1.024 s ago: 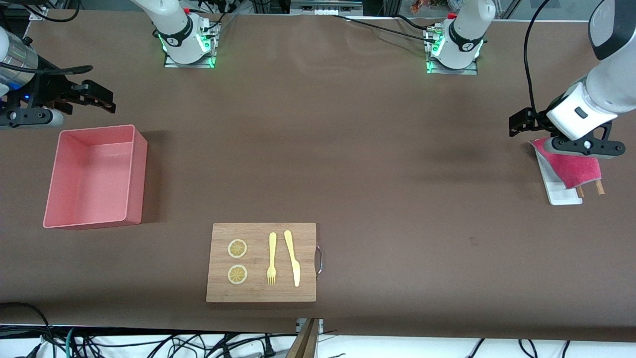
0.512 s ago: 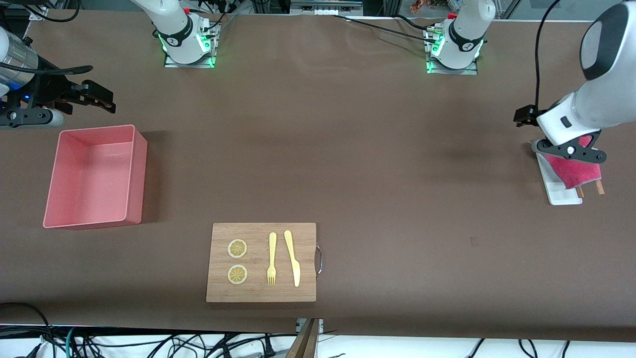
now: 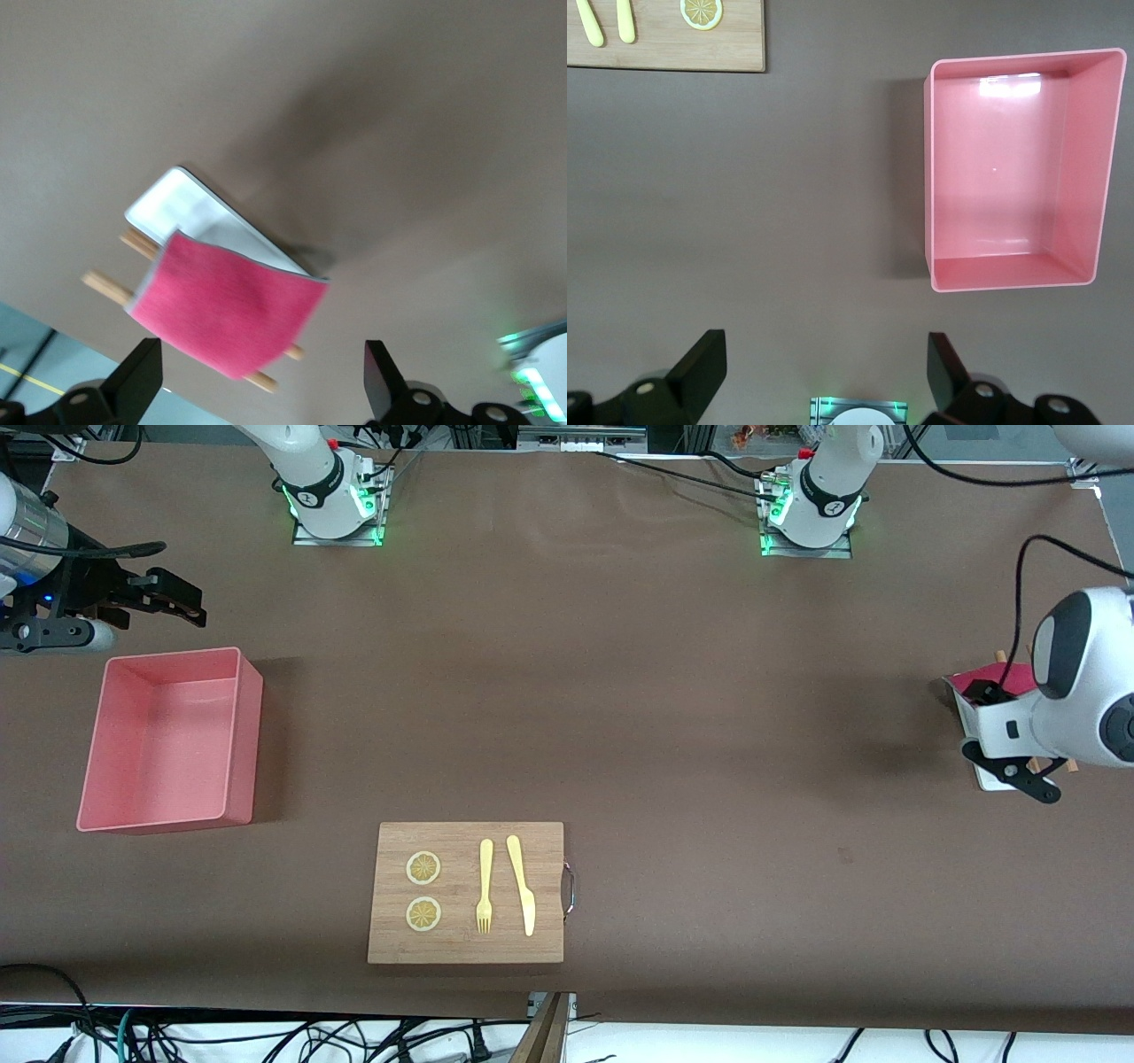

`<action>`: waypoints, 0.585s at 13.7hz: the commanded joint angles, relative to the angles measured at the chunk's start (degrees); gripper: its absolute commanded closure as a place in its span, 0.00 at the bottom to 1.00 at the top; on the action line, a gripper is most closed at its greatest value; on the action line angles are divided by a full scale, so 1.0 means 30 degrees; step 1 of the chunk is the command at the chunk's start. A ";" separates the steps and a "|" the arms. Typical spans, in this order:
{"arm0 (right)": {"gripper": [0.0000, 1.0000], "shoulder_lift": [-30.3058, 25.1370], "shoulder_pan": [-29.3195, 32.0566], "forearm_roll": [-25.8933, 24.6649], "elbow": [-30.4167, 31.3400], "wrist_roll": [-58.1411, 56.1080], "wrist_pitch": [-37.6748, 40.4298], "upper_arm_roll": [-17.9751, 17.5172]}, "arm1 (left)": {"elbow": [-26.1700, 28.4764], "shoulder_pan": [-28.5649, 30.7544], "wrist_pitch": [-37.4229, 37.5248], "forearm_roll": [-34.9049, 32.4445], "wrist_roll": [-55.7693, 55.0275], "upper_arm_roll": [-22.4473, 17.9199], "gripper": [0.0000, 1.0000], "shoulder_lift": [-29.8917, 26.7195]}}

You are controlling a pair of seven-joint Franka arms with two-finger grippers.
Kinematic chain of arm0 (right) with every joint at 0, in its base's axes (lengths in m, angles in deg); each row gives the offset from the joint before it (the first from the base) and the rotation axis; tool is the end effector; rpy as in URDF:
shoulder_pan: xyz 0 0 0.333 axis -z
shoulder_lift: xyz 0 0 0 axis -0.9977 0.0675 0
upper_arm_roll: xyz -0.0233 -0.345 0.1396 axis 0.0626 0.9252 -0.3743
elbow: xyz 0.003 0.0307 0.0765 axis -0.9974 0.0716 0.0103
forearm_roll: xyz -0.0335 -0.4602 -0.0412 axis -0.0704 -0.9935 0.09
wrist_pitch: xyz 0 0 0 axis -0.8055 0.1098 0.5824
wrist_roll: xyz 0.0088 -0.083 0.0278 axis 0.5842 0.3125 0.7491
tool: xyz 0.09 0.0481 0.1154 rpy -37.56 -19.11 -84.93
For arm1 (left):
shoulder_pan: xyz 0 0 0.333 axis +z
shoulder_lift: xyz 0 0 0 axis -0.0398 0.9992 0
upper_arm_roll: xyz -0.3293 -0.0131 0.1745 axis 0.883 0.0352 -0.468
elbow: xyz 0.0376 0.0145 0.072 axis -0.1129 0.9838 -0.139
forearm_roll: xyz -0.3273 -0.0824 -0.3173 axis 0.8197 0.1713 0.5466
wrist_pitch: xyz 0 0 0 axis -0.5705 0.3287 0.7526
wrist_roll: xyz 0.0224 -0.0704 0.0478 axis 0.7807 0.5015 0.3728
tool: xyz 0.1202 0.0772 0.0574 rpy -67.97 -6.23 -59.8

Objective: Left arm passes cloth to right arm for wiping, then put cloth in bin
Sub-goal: 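Lower the left gripper onto the pink cloth on the white tray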

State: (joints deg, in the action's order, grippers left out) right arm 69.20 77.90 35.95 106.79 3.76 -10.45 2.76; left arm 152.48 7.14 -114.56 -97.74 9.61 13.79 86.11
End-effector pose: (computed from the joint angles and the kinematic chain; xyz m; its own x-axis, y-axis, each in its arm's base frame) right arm 0.6132 0.0543 0.6137 0.9913 0.0394 -0.1258 0.0389 -0.9992 -0.0062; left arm 0.6971 0.1245 0.3589 0.6674 -0.5468 -0.5055 -0.6481 -0.7608 -0.0326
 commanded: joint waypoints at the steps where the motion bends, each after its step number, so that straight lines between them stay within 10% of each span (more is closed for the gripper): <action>1: 0.00 -0.0159 0.0138 0.0010 0.0126 -0.0199 -0.0116 -0.0137 | -0.0785 0.1162 -0.1502 -0.0698 0.3059 0.0150 0.00 0.1336; 8: 0.00 -0.0130 0.0167 0.0039 0.0126 -0.0169 -0.0263 -0.0108 | -0.0697 0.3509 -0.3233 -0.0698 0.6169 0.0150 0.08 0.3095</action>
State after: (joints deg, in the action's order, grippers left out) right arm 69.21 77.89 35.96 106.79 3.76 -10.70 2.74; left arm 152.06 16.33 -122.62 -98.43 25.20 13.56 93.28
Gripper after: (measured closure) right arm 0.000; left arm 0.075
